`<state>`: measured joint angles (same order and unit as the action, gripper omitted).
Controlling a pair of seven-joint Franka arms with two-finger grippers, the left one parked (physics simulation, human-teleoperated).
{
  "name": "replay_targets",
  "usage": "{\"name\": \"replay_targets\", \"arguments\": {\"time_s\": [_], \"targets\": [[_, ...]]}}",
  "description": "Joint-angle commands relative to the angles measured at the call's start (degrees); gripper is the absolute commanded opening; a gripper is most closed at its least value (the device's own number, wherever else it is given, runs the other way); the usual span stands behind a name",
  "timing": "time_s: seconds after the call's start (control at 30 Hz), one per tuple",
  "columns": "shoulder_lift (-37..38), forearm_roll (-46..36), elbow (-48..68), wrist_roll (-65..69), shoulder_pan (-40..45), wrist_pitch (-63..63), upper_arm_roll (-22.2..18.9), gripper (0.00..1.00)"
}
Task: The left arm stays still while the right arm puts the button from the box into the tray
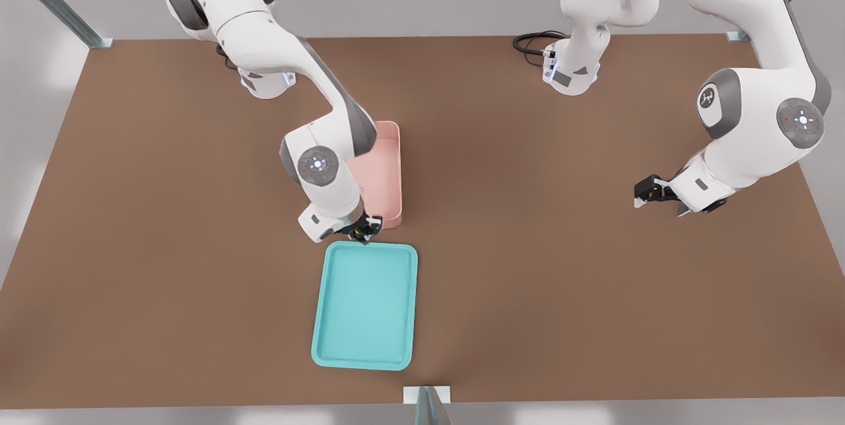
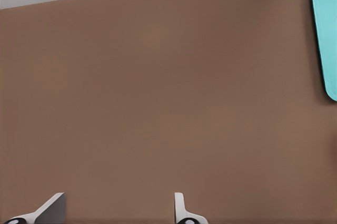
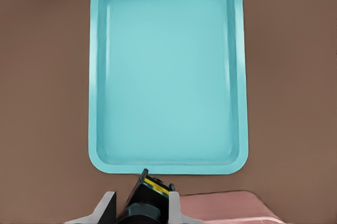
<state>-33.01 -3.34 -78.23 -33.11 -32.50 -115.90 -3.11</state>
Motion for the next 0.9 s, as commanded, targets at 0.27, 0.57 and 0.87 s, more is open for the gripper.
{"name": "replay_targets", "arguments": {"time_s": [0.27, 0.57, 0.87], "targets": [[-19.9, 0.8, 23.8, 18.6, 3.8, 10.3, -0.6, 0.40], [-23.9, 1.0, 27.4, 19.2, 3.8, 3.0, -0.8, 0.47], [-9.5, 0.3, 26.9, 17.4, 11.0, 24.0, -0.3, 1.00]]}}
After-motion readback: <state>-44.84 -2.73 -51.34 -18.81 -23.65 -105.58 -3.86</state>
